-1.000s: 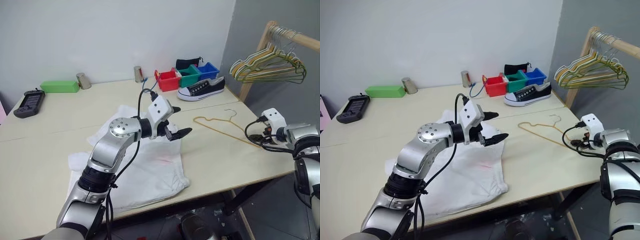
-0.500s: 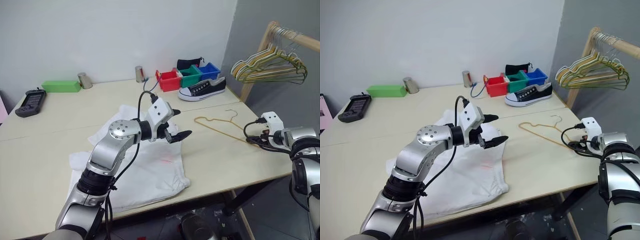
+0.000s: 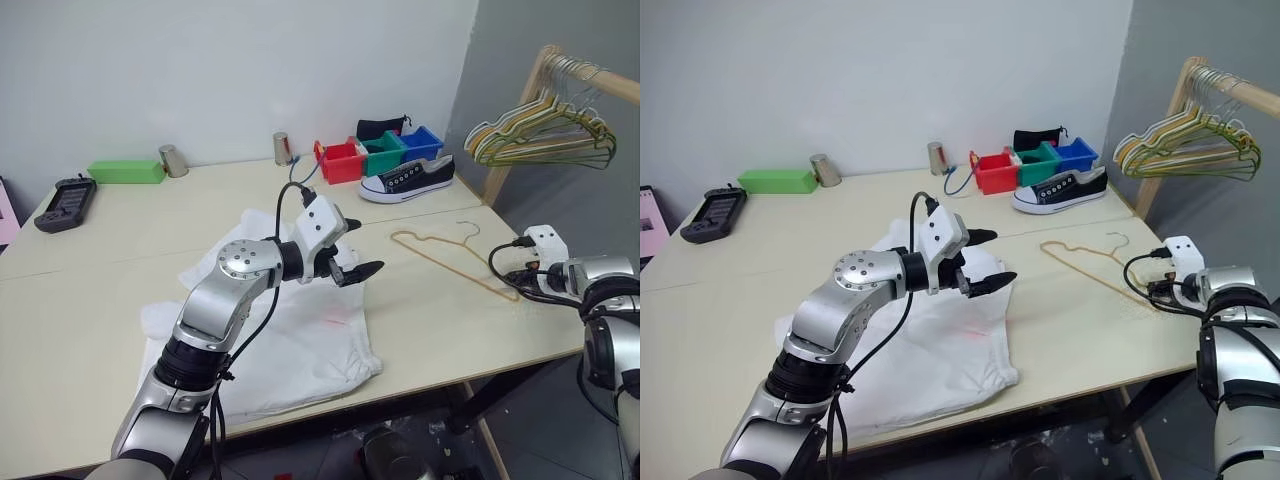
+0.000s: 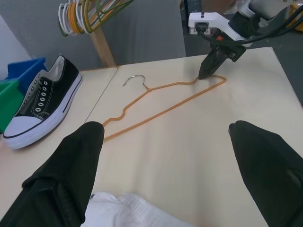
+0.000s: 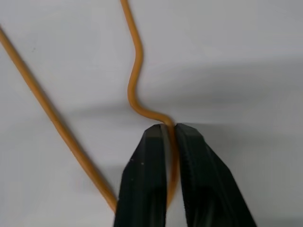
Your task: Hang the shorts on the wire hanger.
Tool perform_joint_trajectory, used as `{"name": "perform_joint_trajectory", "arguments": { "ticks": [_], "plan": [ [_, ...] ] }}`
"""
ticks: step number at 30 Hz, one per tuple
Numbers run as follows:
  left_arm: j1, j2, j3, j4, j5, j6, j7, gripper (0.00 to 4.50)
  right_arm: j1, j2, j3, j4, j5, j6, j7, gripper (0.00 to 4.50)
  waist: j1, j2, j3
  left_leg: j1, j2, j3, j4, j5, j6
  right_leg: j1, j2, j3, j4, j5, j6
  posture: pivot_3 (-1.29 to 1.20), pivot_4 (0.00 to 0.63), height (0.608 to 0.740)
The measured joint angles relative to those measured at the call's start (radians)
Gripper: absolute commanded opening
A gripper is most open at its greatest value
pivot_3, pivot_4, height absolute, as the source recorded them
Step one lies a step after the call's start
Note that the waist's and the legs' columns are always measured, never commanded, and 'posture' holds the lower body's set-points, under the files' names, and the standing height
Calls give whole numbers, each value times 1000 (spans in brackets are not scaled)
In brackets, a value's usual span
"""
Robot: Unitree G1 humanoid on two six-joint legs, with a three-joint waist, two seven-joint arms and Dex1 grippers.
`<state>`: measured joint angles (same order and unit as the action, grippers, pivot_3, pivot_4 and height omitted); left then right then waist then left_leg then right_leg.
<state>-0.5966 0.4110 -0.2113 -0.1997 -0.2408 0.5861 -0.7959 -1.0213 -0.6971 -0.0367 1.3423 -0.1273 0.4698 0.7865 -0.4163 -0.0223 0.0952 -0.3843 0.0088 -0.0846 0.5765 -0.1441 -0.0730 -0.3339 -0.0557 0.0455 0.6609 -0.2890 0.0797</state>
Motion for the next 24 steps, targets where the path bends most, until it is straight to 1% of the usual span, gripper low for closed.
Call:
{"name": "perform_joint_trajectory", "arguments": {
  "ticks": [5,9,12,14,16,18,20,24],
  "plan": [
    [-2,0,0,1,0,-1,0,4500,3,0,6,0,-9,-13,7,27,0,0,0,0,0,0,0,0,0,0,0,0,0,0,0,-257,0,740],
    [-2,0,0,1,1,-3,0,4500,4,-1,39,-1,-24,-53,34,27,0,0,-1,0,0,0,0,0,0,0,0,0,0,0,0,-256,0,740],
    [-4,13,15,10,-6,-3,0,4500,4,5,91,-9,-63,-170,59,27,-4,0,0,0,0,0,0,0,0,0,0,0,0,0,0,-252,0,740],
    [-14,35,55,33,-17,-1,1,4500,-6,16,104,-28,-77,-243,63,27,-10,0,0,1,0,0,0,0,0,-1,0,0,1,0,0,-255,0,740],
    [-35,80,111,73,-44,-1,-8,4500,-17,19,140,-83,-101,-362,50,27,-15,0,0,1,0,0,0,0,0,-1,0,0,1,0,0,-255,2,740],
    [-73,153,188,145,-65,-3,-31,4500,-27,23,159,-181,-121,-486,32,27,-25,0,0,1,0,0,-1,0,0,-2,0,0,2,0,0,-254,3,740],
    [-104,217,251,193,-76,-6,-62,4500,-28,29,159,-275,-124,-556,6,27,-25,0,-1,0,1,-1,-1,0,0,-2,0,-1,1,0,0,-255,5,740],
    [-137,302,297,274,-119,-7,-159,4500,28,63,162,-459,-128,-678,-62,27,-5,0,-1,-3,1,-1,-2,-1,-1,-3,0,-1,-1,0,0,-257,9,740]
  ]
}}
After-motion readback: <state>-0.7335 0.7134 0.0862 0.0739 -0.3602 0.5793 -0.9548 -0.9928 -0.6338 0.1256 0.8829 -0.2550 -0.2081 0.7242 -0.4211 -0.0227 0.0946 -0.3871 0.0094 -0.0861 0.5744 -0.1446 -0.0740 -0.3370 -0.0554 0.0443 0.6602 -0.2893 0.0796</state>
